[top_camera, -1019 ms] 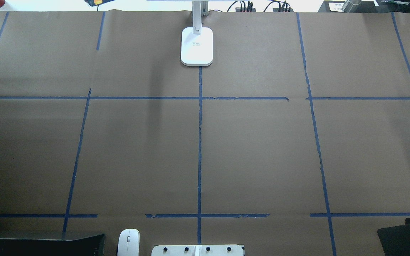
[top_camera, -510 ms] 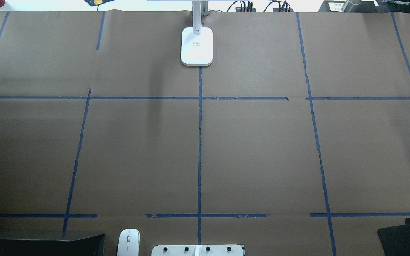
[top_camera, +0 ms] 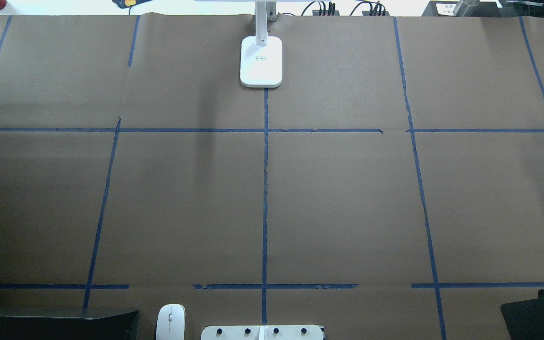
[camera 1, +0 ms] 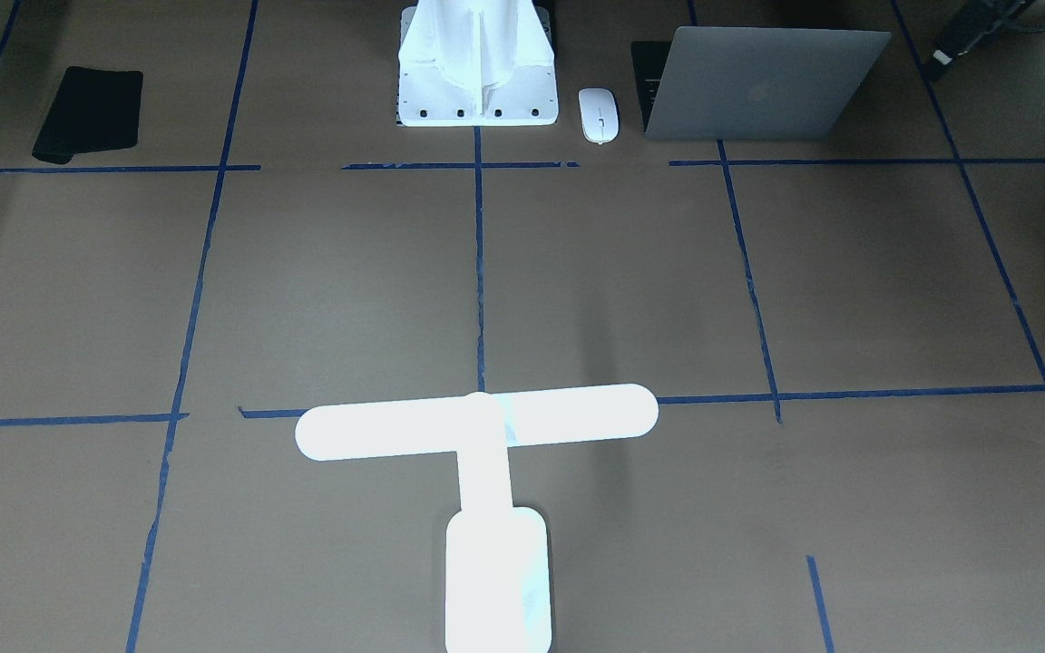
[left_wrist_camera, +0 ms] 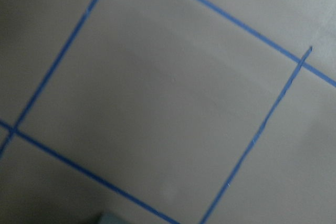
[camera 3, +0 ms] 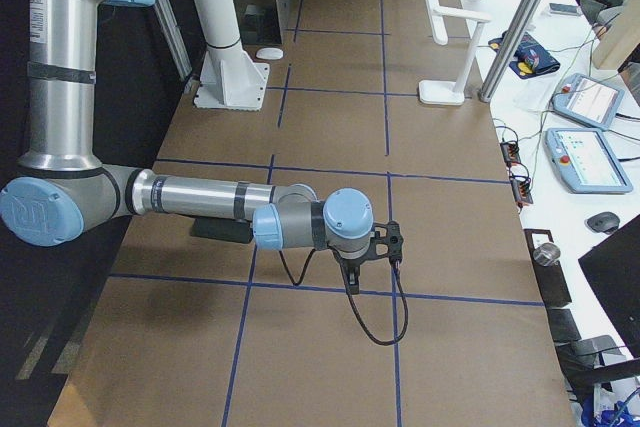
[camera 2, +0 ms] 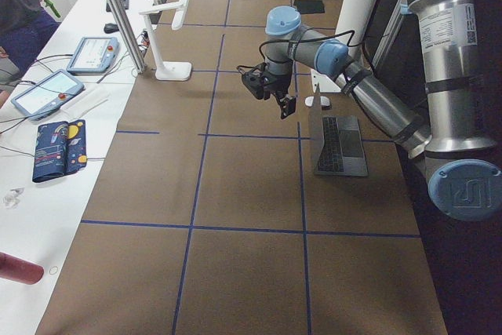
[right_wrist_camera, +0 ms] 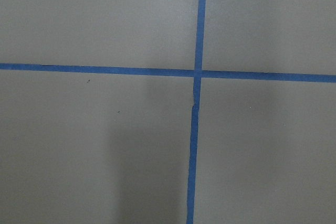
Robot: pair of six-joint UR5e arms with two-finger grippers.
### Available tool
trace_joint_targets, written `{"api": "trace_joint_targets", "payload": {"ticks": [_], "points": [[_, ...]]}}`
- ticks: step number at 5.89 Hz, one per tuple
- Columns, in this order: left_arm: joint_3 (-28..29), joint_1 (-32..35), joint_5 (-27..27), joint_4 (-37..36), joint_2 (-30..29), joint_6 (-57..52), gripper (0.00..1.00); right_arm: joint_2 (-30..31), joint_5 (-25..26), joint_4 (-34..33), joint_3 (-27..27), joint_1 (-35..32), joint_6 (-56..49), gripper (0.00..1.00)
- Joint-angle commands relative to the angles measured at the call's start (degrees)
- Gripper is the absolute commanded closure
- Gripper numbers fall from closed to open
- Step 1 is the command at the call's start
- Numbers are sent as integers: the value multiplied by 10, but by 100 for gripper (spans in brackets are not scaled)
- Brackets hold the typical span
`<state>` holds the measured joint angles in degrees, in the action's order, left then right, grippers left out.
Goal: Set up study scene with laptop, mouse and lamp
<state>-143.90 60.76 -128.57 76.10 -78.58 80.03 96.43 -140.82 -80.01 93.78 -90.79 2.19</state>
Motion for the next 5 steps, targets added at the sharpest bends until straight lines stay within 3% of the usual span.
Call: {"api": "trace_joint_targets", "payload": {"ticks": [1,3,5], "points": [[-37,-133,108,20,-1,229,0,1,-6,0,-1,-1,1,0],[-65,-235,194,-2,-11,422,0,0,-6,0,2,-3,1,0],[-82,-337,277,-81,-18,573,0,-3,-8,1,9,-4,22,0]]}}
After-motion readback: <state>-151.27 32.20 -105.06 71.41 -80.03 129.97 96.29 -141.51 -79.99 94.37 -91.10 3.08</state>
